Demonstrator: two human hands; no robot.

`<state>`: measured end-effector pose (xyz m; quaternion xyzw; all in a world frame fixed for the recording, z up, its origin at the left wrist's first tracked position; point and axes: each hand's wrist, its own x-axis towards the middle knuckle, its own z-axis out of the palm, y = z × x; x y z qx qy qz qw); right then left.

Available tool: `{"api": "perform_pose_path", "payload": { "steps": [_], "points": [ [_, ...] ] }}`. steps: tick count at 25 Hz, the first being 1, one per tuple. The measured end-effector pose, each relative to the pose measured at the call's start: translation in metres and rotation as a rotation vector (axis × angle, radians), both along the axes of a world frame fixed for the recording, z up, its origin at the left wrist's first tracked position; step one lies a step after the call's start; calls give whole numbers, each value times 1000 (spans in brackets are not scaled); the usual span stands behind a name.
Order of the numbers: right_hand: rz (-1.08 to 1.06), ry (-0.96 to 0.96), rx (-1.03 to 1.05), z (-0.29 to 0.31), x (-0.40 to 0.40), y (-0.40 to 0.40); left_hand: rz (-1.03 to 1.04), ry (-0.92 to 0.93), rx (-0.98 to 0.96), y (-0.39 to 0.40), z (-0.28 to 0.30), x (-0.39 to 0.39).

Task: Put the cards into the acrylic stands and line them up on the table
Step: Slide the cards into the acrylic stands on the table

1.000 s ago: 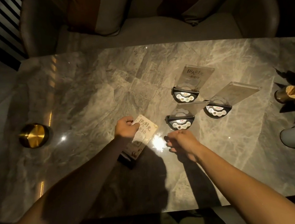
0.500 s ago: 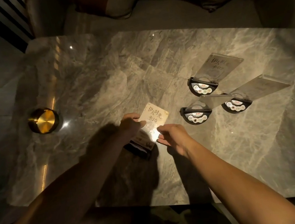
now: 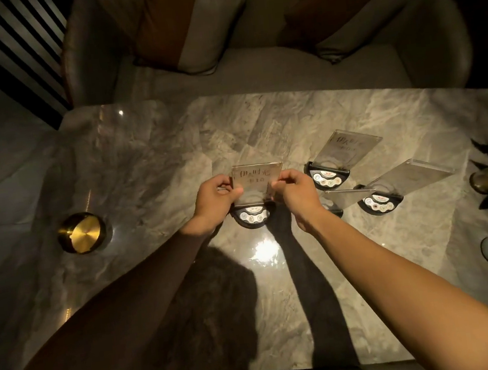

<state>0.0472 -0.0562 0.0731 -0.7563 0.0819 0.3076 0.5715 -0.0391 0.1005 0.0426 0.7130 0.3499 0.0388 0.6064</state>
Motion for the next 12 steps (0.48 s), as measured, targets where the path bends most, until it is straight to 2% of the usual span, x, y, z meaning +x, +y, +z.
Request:
{"api": "perform_pose_path", "payload": {
  "steps": [4,9,12],
  "points": [
    [27,-84,-50,1,5,-1,33,-2,-20,-1,-3,5],
    [32,-76,-84,-4,2,-8,38,11,-47,-7,-6,4],
    [103,-142,-138,0,3,-7,35,-1,-51,-11,6,8]
  ]
}}
